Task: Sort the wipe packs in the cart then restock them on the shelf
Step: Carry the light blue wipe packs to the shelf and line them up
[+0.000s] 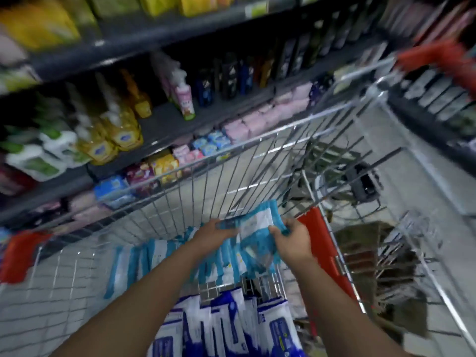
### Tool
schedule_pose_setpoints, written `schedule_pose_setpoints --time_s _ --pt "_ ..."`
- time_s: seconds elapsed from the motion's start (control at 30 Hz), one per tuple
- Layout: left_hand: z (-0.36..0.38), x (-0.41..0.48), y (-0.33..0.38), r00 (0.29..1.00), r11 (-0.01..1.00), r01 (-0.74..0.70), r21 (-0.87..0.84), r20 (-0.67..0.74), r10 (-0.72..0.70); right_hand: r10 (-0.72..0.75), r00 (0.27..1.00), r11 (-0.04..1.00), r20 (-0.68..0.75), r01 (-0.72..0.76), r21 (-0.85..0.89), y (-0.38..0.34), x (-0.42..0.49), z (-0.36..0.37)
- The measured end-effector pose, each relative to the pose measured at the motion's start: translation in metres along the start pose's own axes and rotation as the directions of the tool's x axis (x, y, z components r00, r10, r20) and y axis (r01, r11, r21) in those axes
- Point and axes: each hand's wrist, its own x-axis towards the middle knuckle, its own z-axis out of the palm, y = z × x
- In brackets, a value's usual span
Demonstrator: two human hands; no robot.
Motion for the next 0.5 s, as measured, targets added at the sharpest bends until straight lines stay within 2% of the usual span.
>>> schedule_pose_setpoints --time_s 0.07,0.13,0.23,0.27,0.33,0.5 --pt "-0.016 -0.031 0.020 0.999 0.998 0.013 -0.054 0.039 -0.011 -0.029 0.998 0.998 0.057 0.026 0.051 -0.029 -0.019 -0.021" --pt "-0.033 -0.072 0.035 0.992 0.979 0.048 -0.199 0.122 -0.024 -0.099 0.987 0.988 0.125 0.083 0.129 -0.059 -0.044 -0.035" --pt "-0.068 -0.123 0.044 0.965 0.881 0.049 -0.472 0.248 0.079 -0.177 0.954 0.967 0.242 0.123 0.223 -0.110 -0.092 -0.045" --pt "-0.081 -0.138 0.042 0.964 0.840 0.009 -0.543 0.227 0.136 -0.202 0.939 0.961 0.279 0.135 0.241 -0.125 -0.108 -0.044" --pt "-0.110 -0.172 0.039 0.968 0.765 -0.141 -0.629 0.074 0.239 -0.263 0.916 0.943 0.302 0.177 0.282 -0.154 -0.142 -0.038" --pt "-0.197 -0.280 0.027 0.883 0.597 -0.449 -0.664 -0.227 0.412 -0.379 0.845 0.849 0.377 0.155 0.506 -0.221 -0.240 0.010"
